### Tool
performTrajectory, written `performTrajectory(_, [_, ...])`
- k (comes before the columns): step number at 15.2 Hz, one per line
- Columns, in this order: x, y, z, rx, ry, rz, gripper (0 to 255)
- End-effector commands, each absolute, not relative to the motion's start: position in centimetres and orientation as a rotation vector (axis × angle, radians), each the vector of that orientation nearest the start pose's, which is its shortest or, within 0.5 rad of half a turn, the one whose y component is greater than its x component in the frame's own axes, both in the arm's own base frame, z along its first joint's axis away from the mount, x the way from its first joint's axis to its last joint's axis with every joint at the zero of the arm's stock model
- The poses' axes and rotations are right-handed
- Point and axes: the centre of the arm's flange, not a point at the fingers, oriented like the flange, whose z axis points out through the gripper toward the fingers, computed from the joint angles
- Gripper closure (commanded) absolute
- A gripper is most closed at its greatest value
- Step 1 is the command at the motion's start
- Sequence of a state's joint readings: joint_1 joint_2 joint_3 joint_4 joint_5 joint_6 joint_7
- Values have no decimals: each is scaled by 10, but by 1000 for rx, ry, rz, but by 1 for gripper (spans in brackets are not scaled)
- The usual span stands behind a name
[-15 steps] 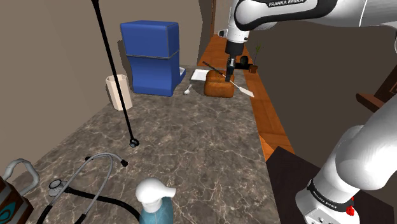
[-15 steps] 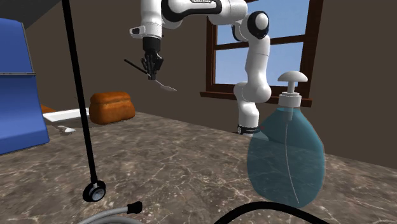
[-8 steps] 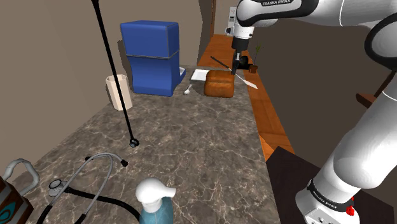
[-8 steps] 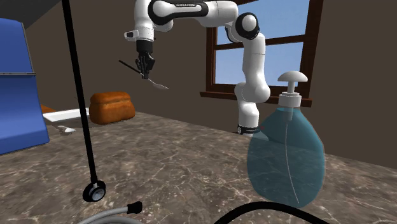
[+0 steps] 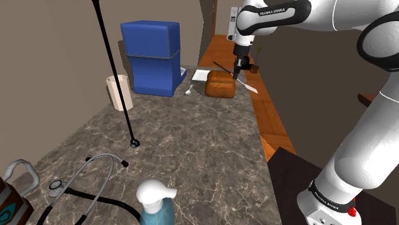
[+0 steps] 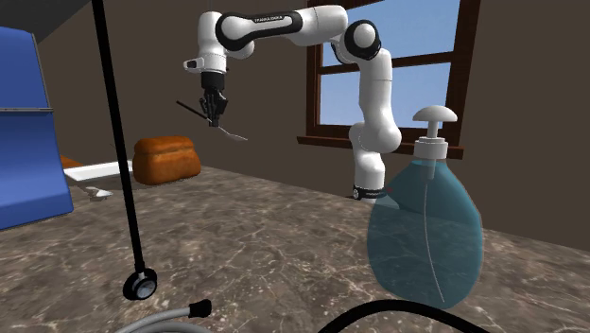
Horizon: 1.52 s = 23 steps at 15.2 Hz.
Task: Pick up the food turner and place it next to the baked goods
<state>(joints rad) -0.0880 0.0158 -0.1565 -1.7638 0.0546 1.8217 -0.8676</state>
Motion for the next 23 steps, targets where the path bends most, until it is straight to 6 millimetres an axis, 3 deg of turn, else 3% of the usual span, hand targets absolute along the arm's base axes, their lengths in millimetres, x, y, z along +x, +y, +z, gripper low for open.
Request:
performTrajectory(1, [558,-133,535,-2975,-938,-99,255])
performTrajectory(23, [558,-133,419,-2975,-938,-99,255])
